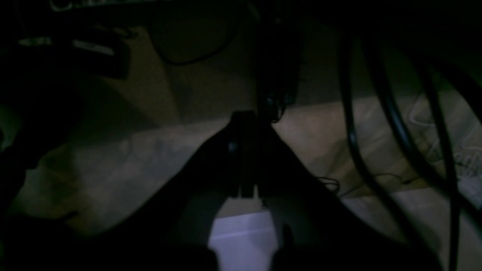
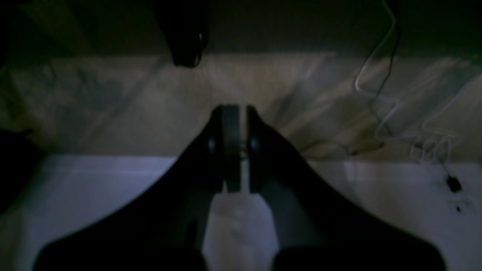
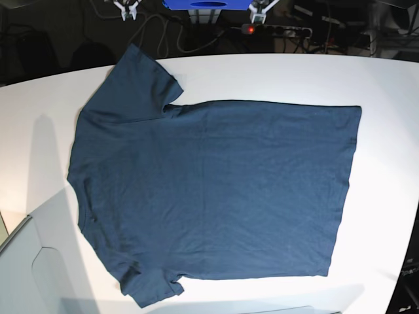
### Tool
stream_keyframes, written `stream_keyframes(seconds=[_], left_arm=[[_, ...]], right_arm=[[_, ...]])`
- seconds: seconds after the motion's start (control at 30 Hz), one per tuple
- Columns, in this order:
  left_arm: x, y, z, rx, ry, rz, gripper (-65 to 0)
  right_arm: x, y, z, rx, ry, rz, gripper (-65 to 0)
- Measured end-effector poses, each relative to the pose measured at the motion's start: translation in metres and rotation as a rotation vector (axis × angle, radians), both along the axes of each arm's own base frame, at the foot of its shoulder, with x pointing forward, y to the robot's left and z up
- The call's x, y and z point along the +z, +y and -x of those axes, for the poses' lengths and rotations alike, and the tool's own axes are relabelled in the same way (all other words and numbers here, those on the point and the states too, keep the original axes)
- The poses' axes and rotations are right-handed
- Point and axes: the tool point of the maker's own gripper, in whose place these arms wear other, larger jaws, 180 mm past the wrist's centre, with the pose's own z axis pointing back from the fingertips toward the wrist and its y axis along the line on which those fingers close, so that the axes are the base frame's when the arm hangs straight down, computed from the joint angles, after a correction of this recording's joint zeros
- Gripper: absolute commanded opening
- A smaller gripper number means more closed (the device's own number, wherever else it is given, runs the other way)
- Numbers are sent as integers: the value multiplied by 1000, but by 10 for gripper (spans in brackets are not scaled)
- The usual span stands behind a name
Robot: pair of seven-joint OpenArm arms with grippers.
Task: Fold the T-shirt properly
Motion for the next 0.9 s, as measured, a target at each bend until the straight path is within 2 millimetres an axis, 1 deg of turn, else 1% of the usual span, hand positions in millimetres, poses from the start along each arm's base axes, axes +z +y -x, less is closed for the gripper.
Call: stream_keyframes(seconds=[0.13,0.23,0.3,0.37,0.4,0.43,0.47,0.53,0.57,0.7,0.73,0.77,0.8,0.87,0.9], left_arm=[[16,9,11,-7,-39,-12,-650],[32,11,12,-30,-84,5,-650],[45,14,7,-31,-135,1,-650],[60,14,5,-45,-175,11,-650],[71,12,6,-57,-193,24,-650],[78,12,2,-60,-218,33,-650],[85,13,5,-73,-201,22,-650],[111,10,-11,-74,-310,51,-650],[118,11,-11,-80,-301,50,-650],[157,20,-43,-58,-410,24,-650],[164,21,-50,-58,-426,24,-650],[169,22,-51,-69,-398,20,-650],[175,23,-58,-74,-403,16,-650],[187,24,-72,-75,-419,12,-650],[194,27,-82,-68,-445,1,-650]], right_arm=[[18,-10,-5,32,-62,8,-649],[38,-18,-8,65,-126,13,-649],[54,-22,-12,88,-172,14,-649],[68,-27,-10,116,-196,19,-649],[77,-30,-7,131,-201,22,-649],[82,-28,-11,136,-221,16,-649],[91,-27,-14,147,-232,15,-649],[110,-22,-29,156,-318,-6,-649],[117,-22,-30,174,-315,-5,-649],[148,-21,-46,225,-384,-11,-649],[153,-19,-51,229,-394,-14,-649],[159,-18,-53,239,-378,-12,-649],[166,-17,-60,251,-380,-9,-649],[181,-17,-76,258,-394,7,-649],[191,-18,-88,255,-419,15,-649]])
